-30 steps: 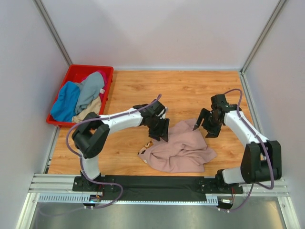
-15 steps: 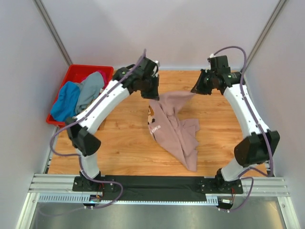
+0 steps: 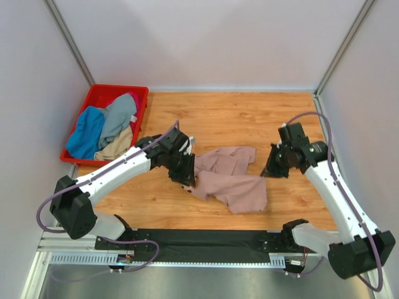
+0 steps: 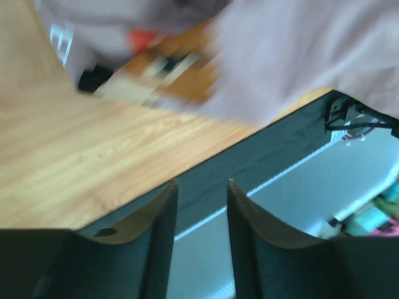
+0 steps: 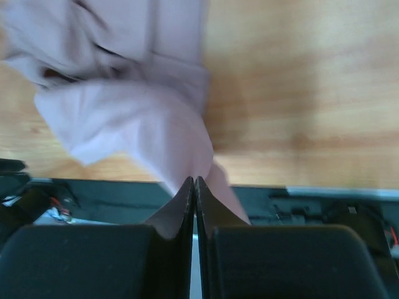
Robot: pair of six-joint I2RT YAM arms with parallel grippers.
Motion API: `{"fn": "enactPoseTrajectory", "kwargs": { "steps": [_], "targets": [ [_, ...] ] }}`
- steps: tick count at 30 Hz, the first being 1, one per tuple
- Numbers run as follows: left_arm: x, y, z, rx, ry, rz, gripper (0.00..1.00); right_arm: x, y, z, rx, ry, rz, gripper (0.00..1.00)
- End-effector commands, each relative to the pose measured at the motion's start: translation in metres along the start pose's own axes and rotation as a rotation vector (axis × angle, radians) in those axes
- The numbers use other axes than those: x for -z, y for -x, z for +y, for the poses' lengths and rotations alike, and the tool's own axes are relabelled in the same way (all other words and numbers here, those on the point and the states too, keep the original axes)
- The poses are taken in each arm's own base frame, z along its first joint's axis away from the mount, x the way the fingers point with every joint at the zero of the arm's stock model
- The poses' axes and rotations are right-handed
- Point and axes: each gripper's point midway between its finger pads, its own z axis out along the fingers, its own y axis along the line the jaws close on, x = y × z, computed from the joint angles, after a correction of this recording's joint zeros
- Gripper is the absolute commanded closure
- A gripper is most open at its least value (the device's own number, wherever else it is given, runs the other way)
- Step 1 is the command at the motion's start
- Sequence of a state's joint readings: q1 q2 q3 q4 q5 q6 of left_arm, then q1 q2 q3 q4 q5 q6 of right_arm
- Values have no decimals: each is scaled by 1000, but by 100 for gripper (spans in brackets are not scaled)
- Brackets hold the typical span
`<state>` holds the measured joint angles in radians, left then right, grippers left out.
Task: Fold and stack the t-shirts
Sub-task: Move the tshirt to the center of the board, then flatten the tshirt out
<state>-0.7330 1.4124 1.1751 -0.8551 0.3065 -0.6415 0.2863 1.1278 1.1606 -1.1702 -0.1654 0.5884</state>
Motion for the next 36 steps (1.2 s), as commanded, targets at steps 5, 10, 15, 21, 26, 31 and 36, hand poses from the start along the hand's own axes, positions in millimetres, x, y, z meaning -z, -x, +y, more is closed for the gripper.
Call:
{"fn": "enactPoseTrajectory", "kwargs": {
  "steps": [5, 10, 15, 21, 26, 31, 36],
  "targets": [
    [-4, -13, 6, 75, 1, 25, 37, -30, -73, -69, -87, -181, 158, 97],
    [-15, 18, 26, 62, 141, 28, 34, -38, -88, -91, -97, -284, 224, 100],
    [-52, 45, 42, 66, 236, 84, 34, -30, -72, -85, -45, -274, 181, 100],
    [-70, 64, 83, 53, 474, 87, 33, -8, -34, -64, -19, -264, 83, 100],
    [-90, 108, 62, 20, 357, 71, 65, 13, 11, -44, 24, -242, -60, 100],
    [-6, 159, 25, 8, 345, -103, 100, 36, 46, -29, 56, -254, -147, 99],
    [11, 143, 44, 93, 389, -152, 100, 0, -3, -12, -31, -67, 31, 64]
  ]
}}
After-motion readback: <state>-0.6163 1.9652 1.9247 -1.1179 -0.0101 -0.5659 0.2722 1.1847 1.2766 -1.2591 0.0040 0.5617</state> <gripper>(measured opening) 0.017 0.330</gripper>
